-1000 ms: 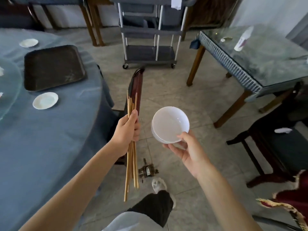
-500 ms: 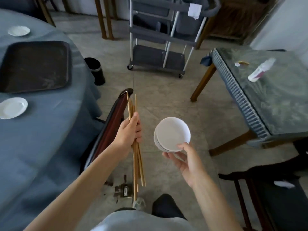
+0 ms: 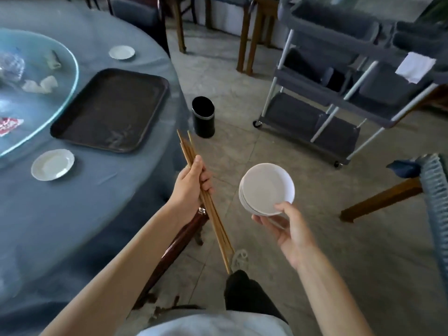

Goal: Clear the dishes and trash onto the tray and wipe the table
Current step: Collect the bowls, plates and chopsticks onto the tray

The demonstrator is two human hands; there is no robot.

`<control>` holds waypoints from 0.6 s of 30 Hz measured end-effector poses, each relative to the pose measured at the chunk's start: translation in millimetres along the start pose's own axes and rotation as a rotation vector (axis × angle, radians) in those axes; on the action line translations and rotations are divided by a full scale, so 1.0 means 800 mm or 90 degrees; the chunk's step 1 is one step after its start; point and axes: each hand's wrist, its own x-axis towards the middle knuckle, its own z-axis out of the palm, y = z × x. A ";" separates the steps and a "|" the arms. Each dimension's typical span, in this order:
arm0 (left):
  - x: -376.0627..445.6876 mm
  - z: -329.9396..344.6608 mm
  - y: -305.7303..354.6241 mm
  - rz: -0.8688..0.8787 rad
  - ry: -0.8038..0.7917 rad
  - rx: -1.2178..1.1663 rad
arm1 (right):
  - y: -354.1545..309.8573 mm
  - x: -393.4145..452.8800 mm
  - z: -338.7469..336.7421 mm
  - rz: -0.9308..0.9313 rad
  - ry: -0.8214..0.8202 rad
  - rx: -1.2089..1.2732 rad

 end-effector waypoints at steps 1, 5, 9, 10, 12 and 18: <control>0.020 0.007 0.006 0.009 0.028 -0.021 | -0.019 0.027 0.010 0.011 -0.015 -0.016; 0.079 0.015 0.034 0.031 0.123 -0.081 | -0.076 0.116 0.062 0.055 -0.076 -0.110; 0.121 -0.015 0.050 0.070 0.226 -0.138 | -0.105 0.187 0.126 0.094 -0.146 -0.179; 0.129 -0.024 0.054 0.081 0.255 -0.149 | -0.109 0.204 0.147 0.113 -0.167 -0.206; 0.143 -0.041 0.065 0.103 0.305 -0.178 | -0.110 0.235 0.193 0.146 -0.209 -0.262; 0.201 -0.110 0.093 0.168 0.473 -0.286 | -0.082 0.312 0.344 0.191 -0.367 -0.420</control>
